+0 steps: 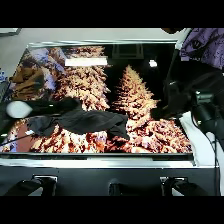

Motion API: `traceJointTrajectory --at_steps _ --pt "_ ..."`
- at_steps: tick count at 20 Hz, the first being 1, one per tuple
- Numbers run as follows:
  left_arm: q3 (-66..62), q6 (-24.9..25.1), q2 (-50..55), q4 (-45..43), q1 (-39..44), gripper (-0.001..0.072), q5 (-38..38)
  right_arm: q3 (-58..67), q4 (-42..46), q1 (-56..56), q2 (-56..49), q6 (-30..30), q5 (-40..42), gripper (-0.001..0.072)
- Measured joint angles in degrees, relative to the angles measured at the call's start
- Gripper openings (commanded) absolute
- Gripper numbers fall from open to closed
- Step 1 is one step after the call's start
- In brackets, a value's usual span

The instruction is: Fold the clothes and pants, and hang the long-sleeved shirts on hangers.

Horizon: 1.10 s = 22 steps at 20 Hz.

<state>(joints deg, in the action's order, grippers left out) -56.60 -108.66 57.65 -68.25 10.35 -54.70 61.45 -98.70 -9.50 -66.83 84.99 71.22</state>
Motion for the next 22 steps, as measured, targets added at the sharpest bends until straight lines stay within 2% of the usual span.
traceJointTrajectory --at_steps 1,2,6,10,15,17,18,19,20,21,22 --pt "0.0 1.51 -1.99 -0.9 -4.15 0.0652 -2.75 -2.19 -4.79 0.02 -1.09 0.52 -1.2 0.0561" --pt "0.0 2.71 -3.5 -1.46 -7.65 0.0652 -5.09 -4.28 -9.81 0.0 -2.29 2.1 -2.01 0.0586" --pt "0.0 5.4 -6.49 -2.71 -18.05 0.0652 -10.93 -11.43 -27.41 -0.04 -6.27 10.71 -3.56 0.0586" --pt "0.0 6.27 -7.3 -3.15 -22.05 0.0652 -12.9 -14.45 -34.62 -0.07 -8.0 14.4 -5.77 0.0586" --pt "0.0 6.51 -7.54 -3.39 -23.3 0.0653 -14.6 -15.39 -40.11 -0.31 -12.13 17.16 -5.81 0.058" --pt "0.0 5.11 -7.37 -3.96 -23.98 0.0654 -16.35 -15.47 -41.53 -1.64 -13.81 17.92 -5.9 0.0561" --pt "0.0 4.15 -7.28 -4.59 -24.65 0.0654 -17.18 -15.52 -42.01 -2.86 -14.75 18.01 -6.23 0.0453" --pt "0.0 3.15 -7.17 -5.03 -25.68 0.0654 -17.84 -15.54 -42.51 -4.24 -15.63 18.08 -6.95 0.0318" --pt "0.0 3.02 -7.1 -5.22 -26.95 0.0654 -18.32 -15.56 -42.77 -5.44 -16.26 18.1 -7.87 0.0151" --pt "0.0 3.04 -7.08 -5.38 -28.74 0.0654 -18.8 -15.56 -42.97 -6.36 -16.72 18.1 -8.81 0.0037" --pt "0.04 3.54 -7.02 -5.62 -30.77 0.0654 -19.06 -15.52 -43.01 -6.95 -17.03 18.08 -9.81 0.0033"
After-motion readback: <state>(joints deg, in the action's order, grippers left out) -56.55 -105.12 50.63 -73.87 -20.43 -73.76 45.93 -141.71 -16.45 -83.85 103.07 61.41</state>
